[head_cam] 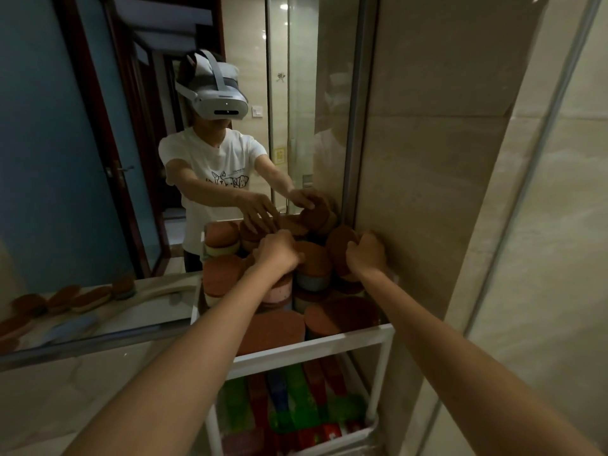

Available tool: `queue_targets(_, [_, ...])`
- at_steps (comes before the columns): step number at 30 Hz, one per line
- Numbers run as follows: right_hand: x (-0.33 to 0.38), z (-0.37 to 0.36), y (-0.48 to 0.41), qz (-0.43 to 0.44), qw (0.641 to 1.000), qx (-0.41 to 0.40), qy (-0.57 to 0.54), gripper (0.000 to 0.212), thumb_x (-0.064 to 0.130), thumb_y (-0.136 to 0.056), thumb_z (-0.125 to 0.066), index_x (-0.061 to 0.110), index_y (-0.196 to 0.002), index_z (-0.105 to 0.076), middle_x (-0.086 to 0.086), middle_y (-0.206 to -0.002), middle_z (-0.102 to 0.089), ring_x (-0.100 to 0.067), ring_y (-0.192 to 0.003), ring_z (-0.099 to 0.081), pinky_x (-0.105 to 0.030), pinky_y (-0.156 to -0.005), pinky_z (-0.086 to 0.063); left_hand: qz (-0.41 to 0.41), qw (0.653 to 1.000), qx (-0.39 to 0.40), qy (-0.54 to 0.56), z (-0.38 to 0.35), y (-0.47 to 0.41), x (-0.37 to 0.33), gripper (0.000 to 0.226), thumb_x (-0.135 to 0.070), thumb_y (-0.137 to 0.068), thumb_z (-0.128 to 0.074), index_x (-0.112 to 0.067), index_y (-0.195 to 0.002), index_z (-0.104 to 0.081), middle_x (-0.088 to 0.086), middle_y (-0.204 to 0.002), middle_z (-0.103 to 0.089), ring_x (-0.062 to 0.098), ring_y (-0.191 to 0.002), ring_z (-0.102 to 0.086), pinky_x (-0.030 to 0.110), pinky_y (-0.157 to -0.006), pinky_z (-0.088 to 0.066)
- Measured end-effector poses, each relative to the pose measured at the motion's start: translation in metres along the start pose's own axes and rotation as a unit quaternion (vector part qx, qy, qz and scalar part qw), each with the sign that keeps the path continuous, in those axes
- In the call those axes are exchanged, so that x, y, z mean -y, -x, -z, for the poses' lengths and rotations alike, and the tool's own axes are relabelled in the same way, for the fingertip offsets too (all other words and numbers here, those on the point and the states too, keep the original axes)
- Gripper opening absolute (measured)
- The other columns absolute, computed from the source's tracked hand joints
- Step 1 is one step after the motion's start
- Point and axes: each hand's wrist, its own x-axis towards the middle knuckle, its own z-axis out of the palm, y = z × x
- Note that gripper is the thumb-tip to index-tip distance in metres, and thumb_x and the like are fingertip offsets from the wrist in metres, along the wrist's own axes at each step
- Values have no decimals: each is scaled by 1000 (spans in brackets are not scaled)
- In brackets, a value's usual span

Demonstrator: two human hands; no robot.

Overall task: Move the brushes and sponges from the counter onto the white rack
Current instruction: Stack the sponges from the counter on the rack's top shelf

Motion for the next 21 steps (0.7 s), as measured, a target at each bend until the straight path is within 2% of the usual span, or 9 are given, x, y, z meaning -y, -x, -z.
queue_targets(2, [0, -2, 1, 5, 1000, 3, 0, 36, 12, -99, -40, -1, -132, -45, -20, -137, -49, -35, -125, -48, -39, -99, -42, -14, 1000, 15, 10, 2, -1, 8, 16, -24, -84, -65, -8, -87, -65, 10, -95, -66, 31, -103, -63, 37, -84, -50])
queue_targets(4, [0, -4, 2, 7, 1000, 3, 1, 36, 13, -99, -41, 0, -131, -47, -19, -135, -51, -34, -124, -50, -39, -98, -43, -24, 999, 16, 33, 3, -2, 14, 15, -23, -85, -64, -9, -80, -66, 11, -88, -66, 30, -97, -65, 35, -80, -51])
queue_targets(7, [2, -5, 1, 5, 1000, 6, -5, 37, 12, -99, -40, 0, -133, -46, -19, -137, -51, -34, -125, -49, -39, -100, -42, -25, 997, 18, 67, 3, -2, 19, 25, -27, -88, -61, -5, -93, -72, 14, -101, -71, 29, -100, -65, 36, -84, -50])
queue_targets(11, [1, -5, 1, -3, 1000, 11, -13, 38, 12, -99, -37, 0, -135, -44, -19, -139, -48, -34, -127, -47, -39, -102, -41, -67, 995, 53, 49, 0, 0, 23, 37, -43, -80, -68, -13, -101, -67, 8, -110, -67, 25, -107, -61, 35, -88, -49])
queue_targets(13, [0, -3, 1, -15, 1000, 20, -6, 37, 12, -100, -35, -1, -134, -44, -21, -138, -48, -35, -126, -48, -39, -101, -41, -101, 993, 55, 11, 0, -1, 25, 54, -55, -67, -72, -17, -103, -61, 11, -115, -61, 28, -112, -57, 42, -93, -49])
queue_targets(14, [0, -2, 0, -19, 999, 31, 4, 37, 12, -100, -34, -2, -133, -44, -21, -138, -49, -36, -126, -48, -38, -100, -42, -112, 991, 65, -21, 0, -1, 24, 68, -60, -61, -72, -19, -113, -57, 11, -124, -54, 30, -119, -51, 46, -98, -46])
queue_targets(17, [-1, 1, 1, -18, 997, 59, 46, 36, 10, -100, -33, -5, -131, -45, -23, -136, -49, -36, -125, -48, -37, -98, -42, -107, 975, 144, -134, 2, -4, 20, 106, -64, -60, -72, -27, -146, -23, 9, -153, -23, 31, -142, -22, 50, -114, -27])
queue_targets(19, [-1, 1, 1, 0, 996, 62, 69, 39, 10, -100, -34, -3, -136, -39, -21, -142, -44, -35, -129, -45, -37, -102, -40, -100, 961, 185, -178, 3, -8, 17, 115, -66, -60, -71, -32, -149, -9, 7, -158, -12, 31, -146, -12, 50, -118, -20])
queue_targets(21, [-1, 1, 2, 24, 993, 71, 94, 45, 11, -99, -35, 4, -144, -31, -16, -149, -37, -32, -136, -38, -37, -108, -36, -94, 957, 207, -179, 2, -12, 17, 117, -69, -56, -72, -36, -148, -9, 6, -158, -12, 31, -146, -13, 50, -117, -21])
